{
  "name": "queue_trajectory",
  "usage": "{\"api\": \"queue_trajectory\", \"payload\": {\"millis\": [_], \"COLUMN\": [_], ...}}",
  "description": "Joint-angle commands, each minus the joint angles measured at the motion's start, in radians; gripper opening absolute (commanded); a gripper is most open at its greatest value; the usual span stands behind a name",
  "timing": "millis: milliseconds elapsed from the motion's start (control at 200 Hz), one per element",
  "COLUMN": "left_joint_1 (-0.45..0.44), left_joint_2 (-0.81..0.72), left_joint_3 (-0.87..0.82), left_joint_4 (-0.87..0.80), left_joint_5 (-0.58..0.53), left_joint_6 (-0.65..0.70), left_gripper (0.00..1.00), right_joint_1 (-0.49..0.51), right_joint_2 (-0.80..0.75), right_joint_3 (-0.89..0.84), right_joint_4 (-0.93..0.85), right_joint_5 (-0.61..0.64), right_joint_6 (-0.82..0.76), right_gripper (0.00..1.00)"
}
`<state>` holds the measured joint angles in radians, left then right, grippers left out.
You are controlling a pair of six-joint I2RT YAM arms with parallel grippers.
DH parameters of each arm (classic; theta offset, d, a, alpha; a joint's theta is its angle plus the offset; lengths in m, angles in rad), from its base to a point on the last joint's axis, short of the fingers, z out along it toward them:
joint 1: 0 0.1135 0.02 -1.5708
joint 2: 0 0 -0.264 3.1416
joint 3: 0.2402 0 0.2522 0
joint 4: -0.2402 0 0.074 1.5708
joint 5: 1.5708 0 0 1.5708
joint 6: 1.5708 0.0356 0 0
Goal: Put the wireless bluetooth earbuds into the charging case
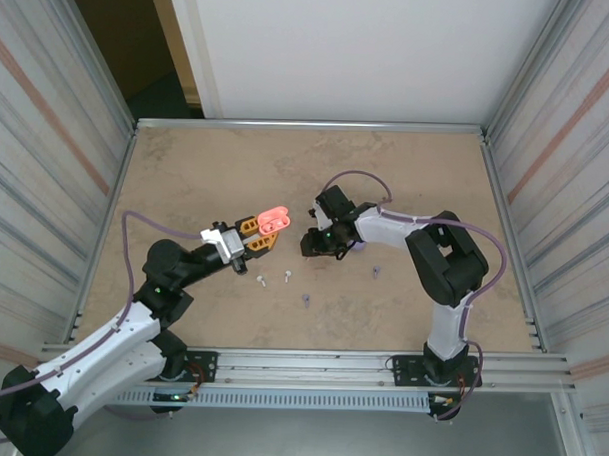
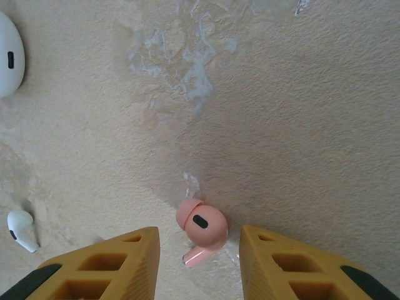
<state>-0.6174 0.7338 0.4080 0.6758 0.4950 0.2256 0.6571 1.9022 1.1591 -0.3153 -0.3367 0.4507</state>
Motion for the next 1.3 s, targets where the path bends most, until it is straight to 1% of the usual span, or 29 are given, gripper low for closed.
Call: {"api": "queue_trajectory", "payload": {"millis": [0,165,747,1133,1293], "left_joint_1": [-0.007,-0.007,-0.007,-0.008,-0.008], "left_joint_2": [-0.018,-0.02,-0.024,-0.02,-0.014], "left_joint_3": [0.024,0.022,0.02,-0.005,-0.052], "left_joint_4": [0.01,0.009,-0.004,-0.004,-0.013], "left_joint_5": [-0.013,-0.017,-0.024,-0.045,-0.094], "left_joint_6": [0.017,0.015,0.017,0.002,-0.013], "left_gripper": [0.0,0.0,0.0,0.0,0.0], "right_joint_1": [0.011,0.016,0.022,0.024,0.022], "right_joint_2": [0.023,0.042,0.061,-0.007,-0.057], "right_joint_3": [0.037,0.052,0.059,0.045,0.035], "right_joint_4": [-0.008,-0.012,-0.025,-0.034,-0.042], "right_joint_5": [0.02,0.03,0.039,0.048,0.055], "right_joint_6": [-0.024,-0.024,-0.035,-0.056,-0.065], "right_gripper": [0.37,0.35,0.2,0.2,0.19]}}
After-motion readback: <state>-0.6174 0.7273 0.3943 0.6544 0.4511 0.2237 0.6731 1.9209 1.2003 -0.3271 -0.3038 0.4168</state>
